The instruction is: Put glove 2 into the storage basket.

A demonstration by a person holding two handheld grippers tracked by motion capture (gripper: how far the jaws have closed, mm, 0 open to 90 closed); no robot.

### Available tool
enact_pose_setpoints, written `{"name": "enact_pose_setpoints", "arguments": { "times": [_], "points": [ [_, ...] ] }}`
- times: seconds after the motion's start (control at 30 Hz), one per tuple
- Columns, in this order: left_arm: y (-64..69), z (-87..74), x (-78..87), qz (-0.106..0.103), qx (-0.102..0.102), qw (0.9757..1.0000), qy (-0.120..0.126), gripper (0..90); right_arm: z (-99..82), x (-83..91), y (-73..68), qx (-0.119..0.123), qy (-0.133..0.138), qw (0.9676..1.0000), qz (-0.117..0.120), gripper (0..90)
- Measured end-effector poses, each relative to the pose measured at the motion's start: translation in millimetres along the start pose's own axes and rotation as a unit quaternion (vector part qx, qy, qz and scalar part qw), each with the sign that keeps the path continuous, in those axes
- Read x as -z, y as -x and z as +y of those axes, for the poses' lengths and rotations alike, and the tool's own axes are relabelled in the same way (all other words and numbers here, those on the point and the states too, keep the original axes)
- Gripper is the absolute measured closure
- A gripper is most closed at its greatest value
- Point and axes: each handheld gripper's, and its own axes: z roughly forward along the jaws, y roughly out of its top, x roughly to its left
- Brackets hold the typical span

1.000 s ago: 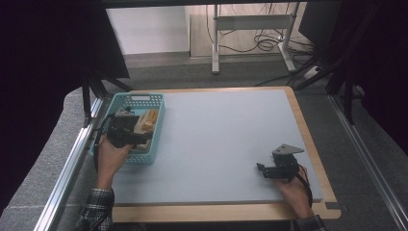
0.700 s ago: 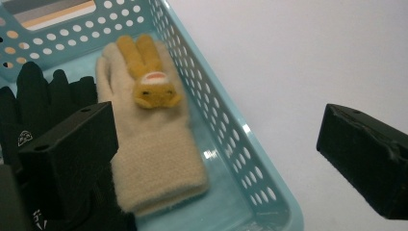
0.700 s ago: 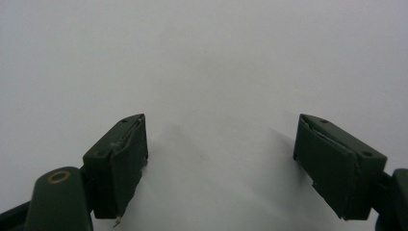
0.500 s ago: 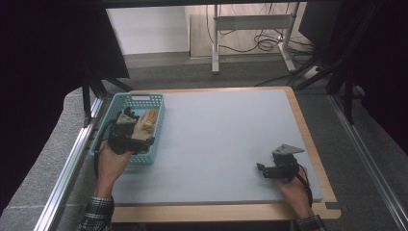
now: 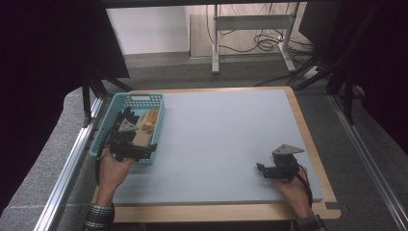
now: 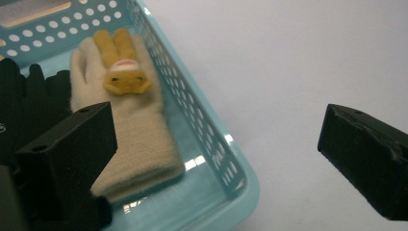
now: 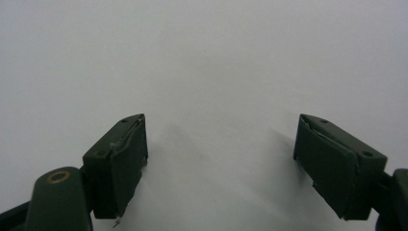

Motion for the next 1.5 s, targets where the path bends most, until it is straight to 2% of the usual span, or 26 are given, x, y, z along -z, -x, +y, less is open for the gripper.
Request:
{"name": "enact_pose_setpoints", "arguments": {
  "times": [0.83, 1.5],
  "points": [
    [26.6, -7.6, -2.7, -0.016, -0.024, 0.9995, 0.015, 0.4, 0.1, 0.0, 0.0, 0.0, 0.0, 1.0, 0.0, 18.8],
    [48.8, -3.5, -19.0, -0.037, -0.04, 0.9983, 0.021, 0.5, 0.2, 0.0, 0.1, 0.0, 0.0, 1.0, 0.0, 18.8]
  ]
}}
